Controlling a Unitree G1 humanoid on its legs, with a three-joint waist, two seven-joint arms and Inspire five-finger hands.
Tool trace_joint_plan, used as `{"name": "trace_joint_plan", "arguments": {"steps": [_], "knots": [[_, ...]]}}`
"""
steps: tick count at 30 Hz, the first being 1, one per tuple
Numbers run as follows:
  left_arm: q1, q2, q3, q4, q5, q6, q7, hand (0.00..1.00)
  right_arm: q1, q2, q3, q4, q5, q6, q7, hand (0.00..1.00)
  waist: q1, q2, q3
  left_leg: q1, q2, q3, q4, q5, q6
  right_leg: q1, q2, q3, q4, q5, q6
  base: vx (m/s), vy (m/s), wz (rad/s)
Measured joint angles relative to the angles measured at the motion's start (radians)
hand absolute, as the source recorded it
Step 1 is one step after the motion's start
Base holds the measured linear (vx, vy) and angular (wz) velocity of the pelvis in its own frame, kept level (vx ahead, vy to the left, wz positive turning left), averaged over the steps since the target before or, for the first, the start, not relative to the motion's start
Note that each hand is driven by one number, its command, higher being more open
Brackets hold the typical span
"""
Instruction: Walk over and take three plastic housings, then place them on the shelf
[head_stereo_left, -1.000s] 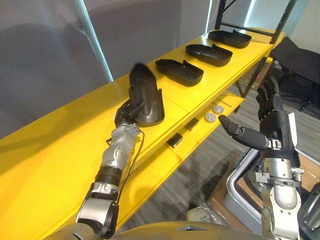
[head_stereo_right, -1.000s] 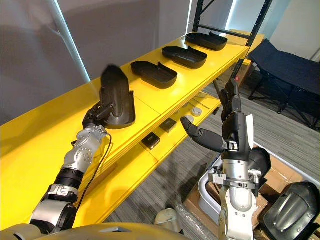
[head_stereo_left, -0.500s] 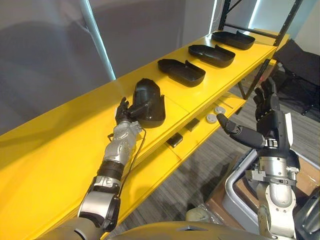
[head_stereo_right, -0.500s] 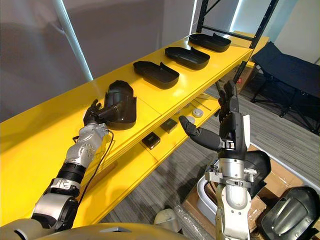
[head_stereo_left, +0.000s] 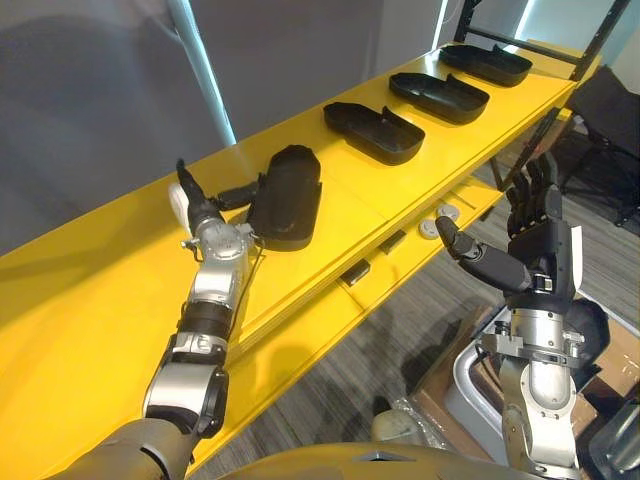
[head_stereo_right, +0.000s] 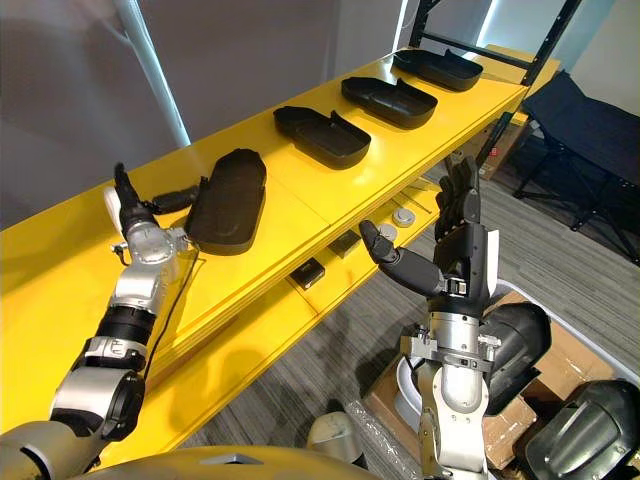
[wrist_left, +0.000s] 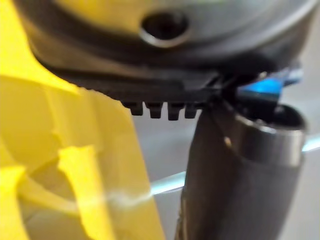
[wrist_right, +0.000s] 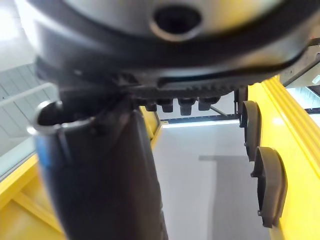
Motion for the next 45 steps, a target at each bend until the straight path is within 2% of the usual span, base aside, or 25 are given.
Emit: {"name": "trace_joint_plan", "arguments": {"steps": [4, 8, 12, 13, 15, 16, 17, 18, 24, 27, 30, 34, 36, 45], "knots": [[0.000, 0.005, 0.002, -0.094, -0.016, -0.092, -0.009, 1.00, -0.008, 0.000, 0.013, 0.026, 0.071, -0.022, 0.002, 1.00, 0.012, 0.013, 0.009, -0.005, -0.002, -0.021, 0.000, 0.002, 0.002, 0.006, -0.005, -0.019, 0.000, -0.003, -0.003, -0.01, -0.024, 0.17], [0.018, -0.008, -0.008, -0.305, -0.065, -0.205, -0.059, 1.00, -0.013, 0.001, 0.049, 0.027, 0.115, -0.024, 0.014, 1.00, 0.018, 0.027, 0.017, -0.020, -0.003, -0.059, 0.002, 0.010, 0.002, 0.014, -0.011, -0.062, 0.000, -0.008, -0.008, -0.01, -0.035, 0.26], [0.087, -0.038, -0.010, -0.476, -0.099, -0.327, -0.106, 1.00, -0.052, 0.000, 0.075, 0.027, 0.113, -0.025, 0.015, 1.00, 0.038, 0.039, 0.019, -0.025, -0.003, -0.077, 0.000, 0.017, 0.002, 0.019, -0.013, -0.082, 0.000, -0.008, -0.008, -0.02, -0.031, 0.18], [0.167, -0.055, -0.016, -0.578, -0.125, -0.375, -0.138, 1.00, -0.073, 0.000, 0.078, 0.027, 0.100, -0.036, 0.016, 1.00, 0.041, 0.040, 0.018, -0.034, -0.003, -0.097, 0.000, 0.022, 0.002, 0.023, -0.016, -0.102, -0.001, -0.009, -0.008, -0.04, -0.037, 0.29], [0.244, -0.071, -0.022, -0.655, -0.126, -0.404, -0.159, 1.00, -0.082, 0.000, 0.077, 0.027, 0.090, -0.046, 0.015, 1.00, 0.048, 0.040, 0.018, -0.038, -0.003, -0.107, 0.000, 0.026, 0.002, 0.024, -0.016, -0.113, -0.002, -0.009, -0.008, -0.02, -0.029, 0.26], [0.354, -0.099, -0.041, -0.738, -0.131, -0.434, -0.185, 1.00, -0.085, 0.000, 0.077, 0.027, 0.071, -0.052, 0.009, 1.00, 0.063, 0.040, 0.018, -0.039, -0.002, -0.121, -0.001, 0.029, 0.001, 0.036, -0.017, -0.127, -0.011, -0.009, -0.008, -0.02, -0.025, 0.24], [0.403, -0.111, -0.048, -0.770, -0.131, -0.443, -0.194, 1.00, -0.085, 0.000, 0.077, 0.027, 0.064, -0.053, 0.007, 1.00, 0.070, 0.040, 0.018, -0.038, -0.002, -0.126, -0.001, 0.030, 0.000, 0.043, -0.017, -0.133, -0.017, -0.009, -0.008, -0.02, -0.025, 0.19], [0.767, -0.172, -0.048, -0.950, -0.133, -0.567, -0.333, 1.00, -0.065, 0.009, 0.075, 0.025, 0.036, -0.054, 0.026, 1.00, 0.172, 0.020, 0.000, -0.060, 0.002, -0.168, 0.016, 0.036, -0.005, 0.066, -0.017, -0.181, -0.034, -0.008, -0.008, -0.01, -0.005, 0.05], [0.767, -0.172, -0.048, -0.950, -0.134, -0.567, -0.337, 1.00, -0.051, 0.009, 0.075, 0.020, 0.035, -0.054, 0.021, 1.00, 0.172, 0.020, 0.000, -0.060, 0.002, -0.167, 0.016, 0.036, -0.006, 0.066, -0.017, -0.180, -0.034, -0.008, -0.008, 0.00, 0.000, 0.00], [0.795, -0.172, -0.049, -0.950, -0.165, -0.566, -0.380, 1.00, -0.007, 0.012, 0.075, 0.006, 0.017, -0.043, -0.007, 1.00, 0.172, 0.019, -0.001, -0.060, 0.002, -0.166, 0.014, 0.035, -0.006, 0.066, -0.017, -0.179, -0.034, -0.008, -0.008, 0.00, 0.000, 0.00], [0.848, -0.172, -0.056, -0.950, -0.206, -0.558, -0.438, 1.00, 0.049, 0.023, 0.062, -0.013, -0.020, -0.002, -0.061, 1.00, 0.170, 0.017, -0.002, -0.061, 0.002, -0.165, 0.011, 0.032, -0.006, 0.065, -0.017, -0.179, -0.035, -0.008, -0.008, 0.00, 0.000, 0.00], [0.897, -0.170, -0.060, -0.949, -0.258, -0.542, -0.533, 1.00, 0.103, 0.023, 0.009, -0.015, -0.064, 0.086, -0.144, 1.00, 0.172, 0.013, -0.003, -0.057, 0.000, -0.164, -0.003, 0.034, -0.004, 0.065, -0.019, -0.179, -0.032, -0.008, -0.008, 0.00, 0.000, 0.00], [0.914, -0.163, -0.063, -0.949, -0.262, -0.538, -0.564, 1.00, 0.113, 0.024, -0.007, -0.015, -0.094, 0.107, -0.179, 1.00, 0.171, 0.012, -0.003, -0.055, -0.001, -0.162, -0.004, 0.034, -0.004, 0.065, -0.021, -0.178, -0.029, -0.009, -0.008, 0.00, 0.007, -0.02], [0.920, -0.149, -0.073, -0.949, -0.289, -0.501, -0.645, 1.00, 0.117, 0.060, -0.001, -0.027, -0.139, 0.115, -0.213, 1.00, 0.177, -0.005, -0.006, -0.035, -0.017, -0.102, -0.028, 0.034, 0.008, 0.009, -0.033, -0.095, 0.023, -0.010, 0.013, -0.04, 0.030, -0.22]]}}
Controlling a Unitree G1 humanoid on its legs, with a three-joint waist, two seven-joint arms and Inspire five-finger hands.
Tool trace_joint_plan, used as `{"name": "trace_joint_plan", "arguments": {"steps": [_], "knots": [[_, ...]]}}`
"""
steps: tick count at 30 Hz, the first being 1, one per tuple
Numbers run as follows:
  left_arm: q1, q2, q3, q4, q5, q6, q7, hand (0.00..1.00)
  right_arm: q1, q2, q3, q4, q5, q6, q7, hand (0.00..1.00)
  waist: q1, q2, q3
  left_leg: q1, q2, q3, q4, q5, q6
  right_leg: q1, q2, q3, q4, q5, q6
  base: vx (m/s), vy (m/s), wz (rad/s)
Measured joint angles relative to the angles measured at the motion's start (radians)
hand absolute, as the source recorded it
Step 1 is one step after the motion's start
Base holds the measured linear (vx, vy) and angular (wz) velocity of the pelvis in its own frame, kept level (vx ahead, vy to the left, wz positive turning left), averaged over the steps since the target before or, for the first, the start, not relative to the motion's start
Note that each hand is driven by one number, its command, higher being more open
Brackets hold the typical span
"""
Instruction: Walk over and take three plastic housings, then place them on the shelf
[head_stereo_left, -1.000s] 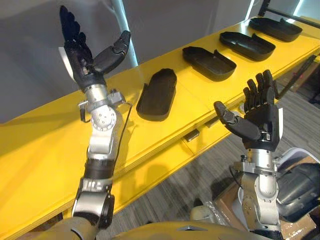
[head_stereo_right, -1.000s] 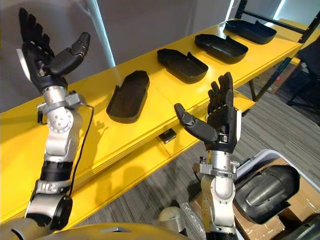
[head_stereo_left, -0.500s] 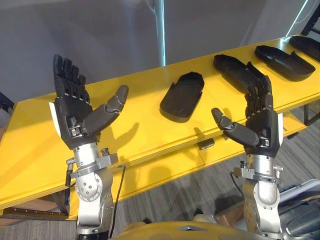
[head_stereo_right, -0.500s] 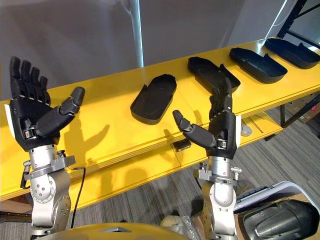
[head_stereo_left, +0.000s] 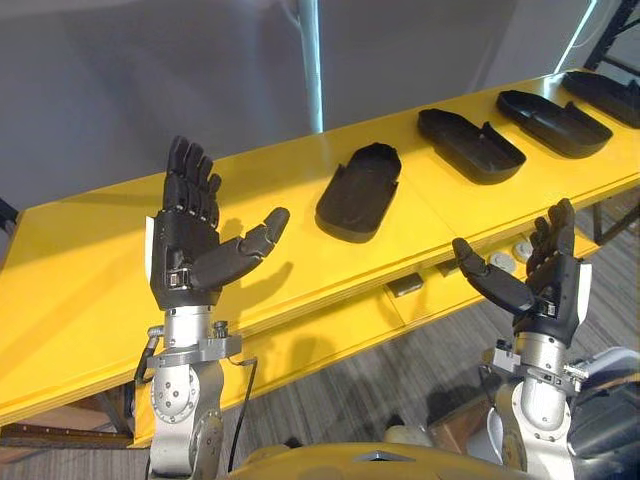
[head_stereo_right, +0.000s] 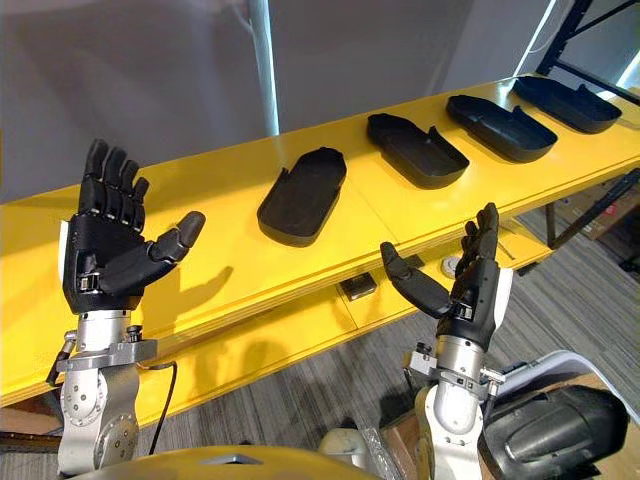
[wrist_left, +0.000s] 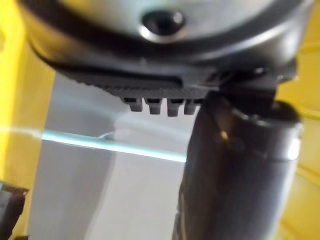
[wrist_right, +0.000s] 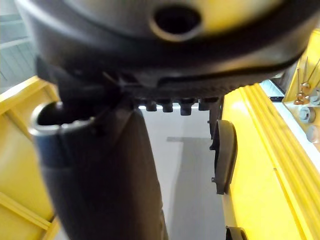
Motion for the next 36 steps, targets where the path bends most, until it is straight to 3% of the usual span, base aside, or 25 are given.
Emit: {"name": "trace_joint_plan", "arguments": {"steps": [3, 8, 10, 15, 20, 24, 27, 31, 36], "knots": [[-0.001, 0.017, 0.013, 0.000, 0.001, 0.033, -0.030, 1.00, 0.002, -0.001, -0.004, 0.000, -0.003, 0.000, 0.002, 1.00, -0.002, -0.012, -0.009, 0.000, -0.002, 0.027, -0.024, 0.011, 0.004, -0.026, 0.004, 0.026, -0.002, 0.000, 0.011, -0.04, 0.008, -0.23], [-0.002, 0.052, 0.025, 0.022, 0.004, 0.182, -0.107, 1.00, 0.021, -0.011, -0.029, 0.000, 0.000, 0.000, 0.068, 1.00, -0.005, -0.013, -0.009, 0.011, 0.001, 0.055, -0.050, 0.029, -0.004, -0.041, 0.014, 0.047, -0.007, 0.011, 0.015, 0.01, -0.007, -0.13], [-0.008, 0.070, 0.025, 0.072, 0.014, 0.204, -0.096, 1.00, 0.022, -0.027, -0.045, 0.000, 0.001, 0.000, 0.110, 1.00, -0.008, -0.013, -0.009, 0.018, 0.004, 0.061, -0.045, 0.028, -0.004, -0.034, 0.017, 0.053, -0.009, 0.013, 0.017, 0.04, -0.005, -0.09], [-0.047, 0.085, 0.073, 0.217, 0.108, 0.211, 0.055, 1.00, 0.022, -0.072, -0.083, 0.000, 0.018, 0.000, 0.212, 1.00, -0.010, -0.015, -0.008, 0.018, 0.008, 0.068, -0.022, 0.009, 0.000, -0.021, 0.017, 0.056, -0.023, 0.035, 0.043, -0.01, 0.002, -0.02], [-0.084, 0.100, 0.138, 0.264, 0.168, 0.223, 0.137, 1.00, 0.022, -0.088, -0.082, 0.000, 0.019, 0.000, 0.245, 1.00, -0.014, -0.011, -0.006, 0.014, 0.007, 0.069, 0.007, -0.022, 0.003, -0.010, 0.011, 0.056, -0.024, 0.035, 0.043, -0.03, -0.001, -0.01], [-0.139, 0.126, 0.156, 0.366, 0.164, 0.255, 0.141, 1.00, -0.020, -0.109, -0.083, 0.000, 0.019, 0.000, 0.246, 1.00, -0.039, 0.003, 0.002, 0.006, -0.002, 0.074, 0.010, -0.020, 0.003, -0.013, 0.004, 0.060, -0.035, 0.028, 0.022, -0.04, -0.015, -0.03], [-0.161, 0.125, 0.153, 0.418, 0.073, 0.276, 0.099, 1.00, -0.060, -0.146, -0.101, 0.000, 0.019, 0.000, 0.265, 1.00, -0.063, 0.027, 0.030, -0.007, -0.002, 0.085, 0.018, -0.016, -0.003, -0.029, 0.006, 0.071, -0.038, 0.034, 0.015, -0.04, -0.021, -0.12], [-0.224, 0.145, 0.164, 0.442, -0.080, 0.256, 0.054, 1.00, -0.114, -0.202, -0.142, 0.000, 0.018, 0.000, 0.266, 1.00, -0.070, 0.062, 0.080, -0.040, 0.001, 0.100, 0.033, -0.015, -0.001, -0.066, 0.011, 0.091, -0.038, 0.043, 0.003, -0.03, -0.028, -0.09], [-0.280, 0.190, 0.163, 0.483, -0.125, 0.221, 0.039, 1.00, -0.185, -0.222, -0.142, 0.000, 0.018, 0.001, 0.270, 1.00, -0.085, 0.079, 0.122, -0.054, 0.003, 0.104, 0.045, -0.013, 0.001, -0.080, 0.013, 0.100, -0.037, 0.045, 0.001, 0.00, -0.005, -0.01]]}}
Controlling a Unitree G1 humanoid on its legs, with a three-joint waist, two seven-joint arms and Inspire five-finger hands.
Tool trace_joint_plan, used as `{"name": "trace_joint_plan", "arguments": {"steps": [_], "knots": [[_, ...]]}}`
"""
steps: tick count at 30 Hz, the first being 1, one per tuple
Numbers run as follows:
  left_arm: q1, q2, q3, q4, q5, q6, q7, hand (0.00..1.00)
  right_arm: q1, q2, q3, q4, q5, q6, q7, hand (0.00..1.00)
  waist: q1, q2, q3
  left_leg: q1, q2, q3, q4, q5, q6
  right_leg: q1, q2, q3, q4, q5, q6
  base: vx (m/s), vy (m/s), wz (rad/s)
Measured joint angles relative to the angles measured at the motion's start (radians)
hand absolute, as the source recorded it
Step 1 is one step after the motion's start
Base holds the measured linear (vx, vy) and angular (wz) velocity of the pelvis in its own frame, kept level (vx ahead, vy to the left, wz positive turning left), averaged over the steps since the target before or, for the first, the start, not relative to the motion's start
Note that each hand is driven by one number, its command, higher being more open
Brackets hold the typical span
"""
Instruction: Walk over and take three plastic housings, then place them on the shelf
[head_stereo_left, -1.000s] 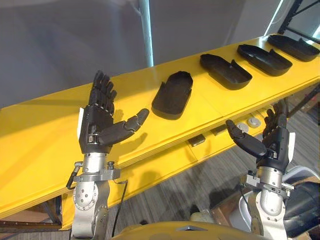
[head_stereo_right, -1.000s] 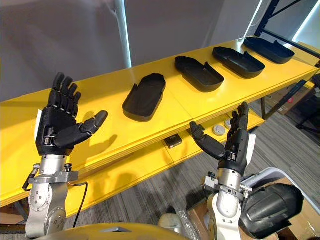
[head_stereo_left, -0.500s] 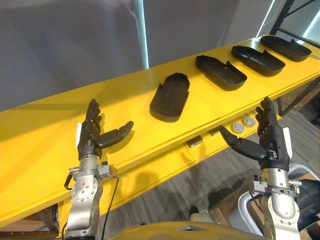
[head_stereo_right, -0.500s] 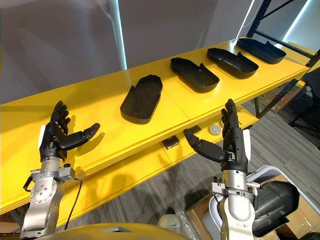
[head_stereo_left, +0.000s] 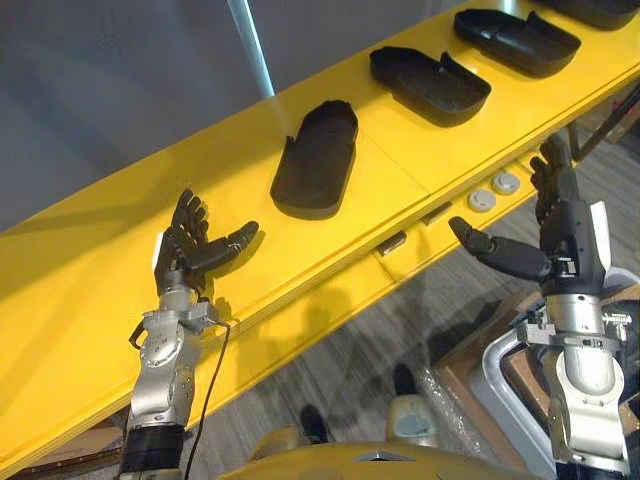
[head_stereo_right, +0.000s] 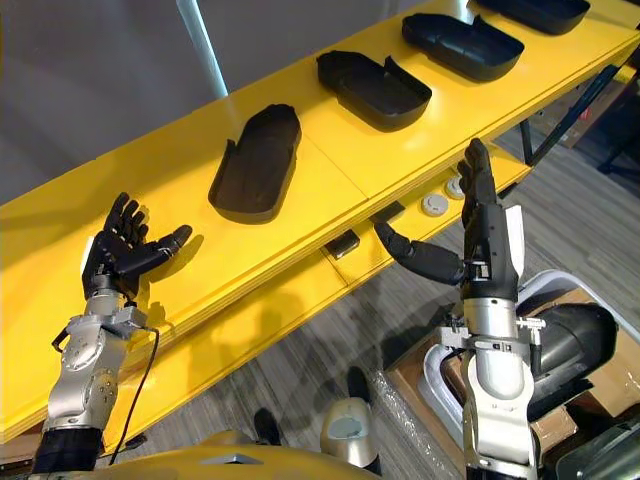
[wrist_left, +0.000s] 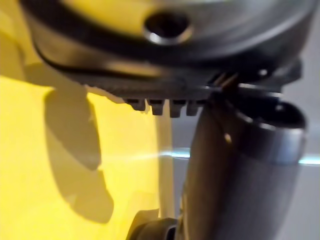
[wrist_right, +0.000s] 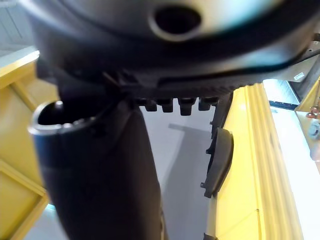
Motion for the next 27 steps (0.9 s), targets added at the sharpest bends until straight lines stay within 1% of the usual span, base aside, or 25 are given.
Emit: {"name": "trace_joint_plan", "arguments": {"steps": [5, 7, 13, 18, 22, 27], "knots": [[-0.030, 0.051, 0.000, 0.016, -0.037, 0.001, -0.048, 1.00, 0.001, 0.000, 0.000, 0.000, -0.001, 0.000, 0.039, 1.00, -0.002, 0.001, 0.027, 0.004, -0.004, 0.008, -0.001, 0.000, 0.000, -0.001, -0.003, 0.009, 0.004, 0.000, 0.000, -0.01, -0.005, -0.03], [-0.049, 0.055, -0.001, 0.032, -0.055, 0.001, -0.066, 1.00, 0.000, 0.000, 0.000, -0.002, -0.001, 0.000, 0.045, 1.00, -0.002, 0.003, 0.036, 0.007, -0.005, 0.009, 0.000, -0.001, 0.000, -0.001, -0.004, 0.010, 0.008, -0.001, 0.000, -0.04, -0.014, -0.02], [-0.049, 0.055, -0.009, 0.037, -0.077, 0.004, -0.083, 1.00, 0.008, 0.000, 0.000, -0.045, -0.001, -0.001, 0.063, 1.00, -0.005, 0.012, 0.043, 0.015, -0.005, 0.020, -0.002, -0.002, -0.002, -0.001, -0.003, 0.018, 0.016, -0.004, -0.003, -0.03, -0.014, -0.05], [-0.036, 0.054, -0.027, 0.037, -0.197, 0.000, -0.159, 1.00, 0.023, 0.000, 0.001, -0.064, -0.001, -0.001, 0.085, 1.00, -0.005, 0.018, 0.045, 0.019, -0.006, 0.020, -0.003, -0.002, -0.001, 0.001, -0.004, 0.018, 0.016, -0.004, -0.003, 0.00, 0.000, 0.00], [-0.024, 0.053, -0.042, 0.036, -0.238, 0.000, -0.204, 1.00, 0.025, 0.000, 0.002, -0.064, -0.002, -0.001, 0.085, 1.00, -0.008, 0.018, 0.045, 0.023, -0.009, 0.016, -0.003, -0.001, 0.000, 0.005, -0.008, 0.011, 0.016, -0.004, -0.002, 0.00, -0.006, 0.01], [0.007, 0.052, -0.093, 0.029, -0.318, 0.000, -0.271, 1.00, 0.049, 0.000, 0.003, -0.064, -0.006, -0.001, 0.084, 1.00, -0.014, 0.019, 0.044, 0.036, -0.017, 0.011, -0.005, -0.001, 0.002, 0.019, -0.016, 0.009, 0.016, -0.007, 0.004, -0.02, -0.004, 0.02]]}}
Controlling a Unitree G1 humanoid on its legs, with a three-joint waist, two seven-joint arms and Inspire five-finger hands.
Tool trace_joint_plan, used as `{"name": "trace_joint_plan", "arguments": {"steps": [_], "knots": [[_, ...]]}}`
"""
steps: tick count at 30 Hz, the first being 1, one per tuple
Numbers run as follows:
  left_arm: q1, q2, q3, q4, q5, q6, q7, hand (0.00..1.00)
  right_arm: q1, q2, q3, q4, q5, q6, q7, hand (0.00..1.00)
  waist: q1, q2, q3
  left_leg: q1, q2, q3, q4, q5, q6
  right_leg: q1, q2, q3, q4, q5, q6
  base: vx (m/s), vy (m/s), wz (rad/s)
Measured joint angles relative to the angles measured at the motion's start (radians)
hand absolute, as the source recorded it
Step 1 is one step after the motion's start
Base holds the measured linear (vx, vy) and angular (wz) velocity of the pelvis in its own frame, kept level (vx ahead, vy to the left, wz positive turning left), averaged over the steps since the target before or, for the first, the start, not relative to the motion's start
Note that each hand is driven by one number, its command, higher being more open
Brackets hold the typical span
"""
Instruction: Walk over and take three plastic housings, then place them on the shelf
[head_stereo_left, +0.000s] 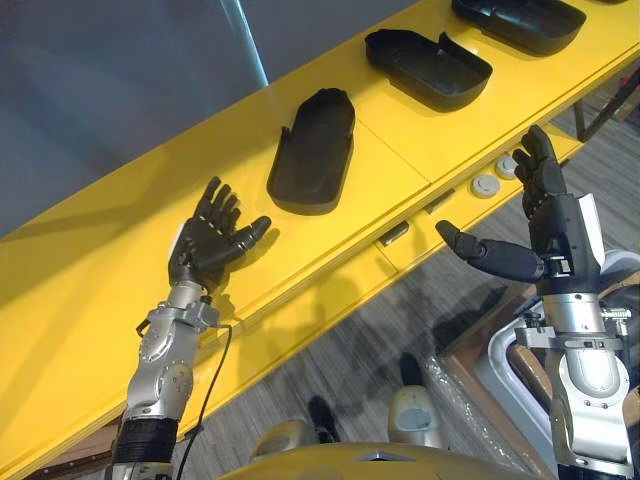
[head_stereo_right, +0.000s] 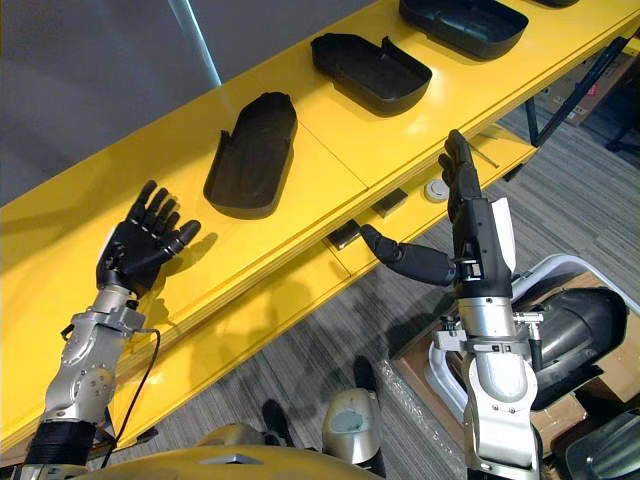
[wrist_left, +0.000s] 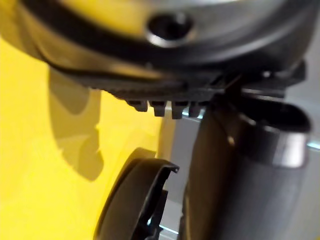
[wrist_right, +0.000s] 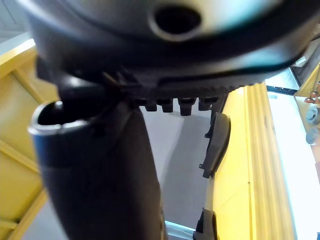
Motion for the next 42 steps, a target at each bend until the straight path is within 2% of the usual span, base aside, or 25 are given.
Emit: {"name": "trace_joint_plan", "arguments": {"steps": [5, 12, 18, 25, 31, 37, 40, 42], "knots": [[0.016, -0.003, -0.014, 0.000, -0.062, -0.001, -0.022, 1.00, 0.021, 0.000, 0.001, 0.000, -0.001, 0.000, 0.000, 1.00, -0.019, 0.000, 0.000, 0.002, -0.001, 0.000, 0.000, 0.001, 0.002, 0.003, -0.002, 0.000, -0.001, 0.002, 0.003, -0.02, -0.007, 0.00], [0.020, -0.006, -0.061, 0.004, -0.071, -0.005, -0.061, 1.00, 0.054, 0.000, 0.001, 0.000, -0.001, 0.000, 0.000, 1.00, -0.022, 0.000, -0.001, 0.018, -0.001, 0.004, -0.003, 0.000, 0.002, 0.018, -0.001, 0.002, -0.005, 0.003, 0.004, -0.02, -0.010, -0.01], [0.016, -0.008, -0.084, 0.046, -0.084, -0.044, -0.084, 1.00, 0.054, 0.000, 0.001, 0.001, -0.001, 0.000, 0.000, 1.00, -0.038, -0.002, -0.010, 0.020, -0.001, 0.008, -0.002, 0.000, 0.003, 0.018, 0.000, 0.005, -0.007, 0.005, 0.006, 0.00, -0.002, -0.01], [-0.014, -0.010, -0.123, 0.135, -0.108, -0.091, -0.086, 1.00, 0.072, 0.000, 0.006, 0.008, -0.001, 0.000, 0.022, 1.00, -0.046, -0.016, -0.042, 0.049, -0.003, 0.033, -0.016, -0.002, 0.003, 0.033, 0.003, 0.033, -0.015, 0.009, 0.013, -0.03, -0.010, -0.12], [-0.056, -0.020, -0.171, 0.177, -0.117, -0.125, -0.090, 1.00, 0.081, 0.000, 0.035, 0.010, -0.002, 0.000, 0.044, 1.00, -0.072, -0.019, -0.049, 0.051, -0.004, 0.043, -0.018, -0.006, 0.003, 0.031, 0.003, 0.044, -0.015, 0.009, 0.014, -0.02, -0.007, -0.04], [-0.104, -0.063, -0.222, 0.199, -0.137, -0.127, -0.090, 1.00, 0.089, 0.001, 0.062, 0.010, -0.004, -0.001, 0.061, 1.00, -0.097, -0.018, -0.060, 0.057, -0.003, 0.059, -0.016, -0.006, 0.002, 0.023, 0.007, 0.059, -0.007, 0.009, 0.014, 0.00, -0.017, -0.08], [-0.126, -0.090, -0.225, 0.203, -0.138, -0.128, -0.065, 1.00, 0.098, 0.004, 0.062, 0.010, -0.007, -0.001, 0.069, 1.00, -0.102, -0.018, -0.060, 0.059, -0.001, 0.072, -0.016, -0.006, 0.002, 0.014, 0.012, 0.071, 0.001, 0.009, 0.013, -0.01, -0.025, -0.13], [-0.126, -0.107, -0.224, 0.204, -0.135, -0.131, -0.015, 1.00, 0.108, 0.004, 0.062, 0.009, -0.011, -0.001, 0.074, 1.00, -0.101, -0.017, -0.061, 0.064, 0.001, 0.077, -0.017, -0.007, 0.000, 0.015, 0.016, 0.077, 0.007, 0.008, 0.013, -0.03, -0.031, -0.09]]}}
